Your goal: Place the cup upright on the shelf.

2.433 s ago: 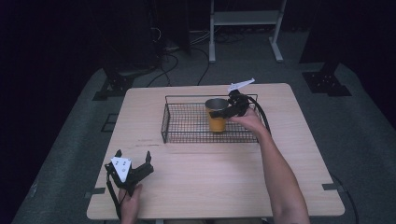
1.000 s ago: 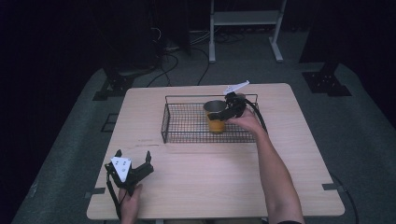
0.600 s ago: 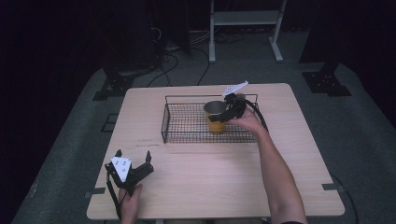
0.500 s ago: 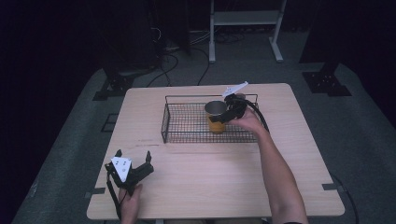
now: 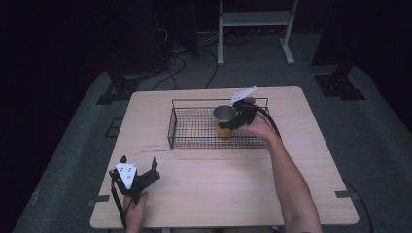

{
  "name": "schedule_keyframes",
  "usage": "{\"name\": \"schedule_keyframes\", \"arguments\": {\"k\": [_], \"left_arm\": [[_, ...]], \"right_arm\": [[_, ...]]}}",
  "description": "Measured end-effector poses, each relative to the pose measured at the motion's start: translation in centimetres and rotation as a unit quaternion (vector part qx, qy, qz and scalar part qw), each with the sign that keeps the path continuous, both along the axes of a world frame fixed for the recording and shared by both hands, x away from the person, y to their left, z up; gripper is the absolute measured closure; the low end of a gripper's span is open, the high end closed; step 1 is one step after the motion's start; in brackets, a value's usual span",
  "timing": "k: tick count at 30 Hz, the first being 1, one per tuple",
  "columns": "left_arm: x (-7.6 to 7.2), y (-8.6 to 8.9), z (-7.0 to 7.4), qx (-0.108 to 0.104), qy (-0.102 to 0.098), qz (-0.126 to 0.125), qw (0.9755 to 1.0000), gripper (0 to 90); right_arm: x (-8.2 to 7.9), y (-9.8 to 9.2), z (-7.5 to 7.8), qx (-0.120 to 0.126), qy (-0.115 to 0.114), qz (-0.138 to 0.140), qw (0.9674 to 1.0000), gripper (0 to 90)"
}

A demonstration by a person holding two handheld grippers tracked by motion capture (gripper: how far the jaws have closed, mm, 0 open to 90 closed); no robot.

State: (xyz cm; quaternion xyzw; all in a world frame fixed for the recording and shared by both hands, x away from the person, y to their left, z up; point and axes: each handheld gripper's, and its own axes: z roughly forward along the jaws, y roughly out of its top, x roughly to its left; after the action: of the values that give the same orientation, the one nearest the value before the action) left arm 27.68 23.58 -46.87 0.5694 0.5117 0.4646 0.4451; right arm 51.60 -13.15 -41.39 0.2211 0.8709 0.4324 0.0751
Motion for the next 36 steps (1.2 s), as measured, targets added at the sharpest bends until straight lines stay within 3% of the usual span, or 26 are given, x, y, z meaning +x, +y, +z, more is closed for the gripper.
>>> {"name": "schedule_keyframes", "arguments": {"k": [12,36], "left_arm": [[0.0,0.0,0.0,0.0,0.0,0.001,1.0,0.0],[0.1,0.1,0.0,-0.004,-0.002,0.011,0.9999,0.0]], "right_arm": [[-0.3,0.0,0.3,0.002,-0.014,-0.007,0.9999,0.0],[-0.8,-1.2,2.6,0.049,-0.021,-0.006,0.9985,0.0]]}}
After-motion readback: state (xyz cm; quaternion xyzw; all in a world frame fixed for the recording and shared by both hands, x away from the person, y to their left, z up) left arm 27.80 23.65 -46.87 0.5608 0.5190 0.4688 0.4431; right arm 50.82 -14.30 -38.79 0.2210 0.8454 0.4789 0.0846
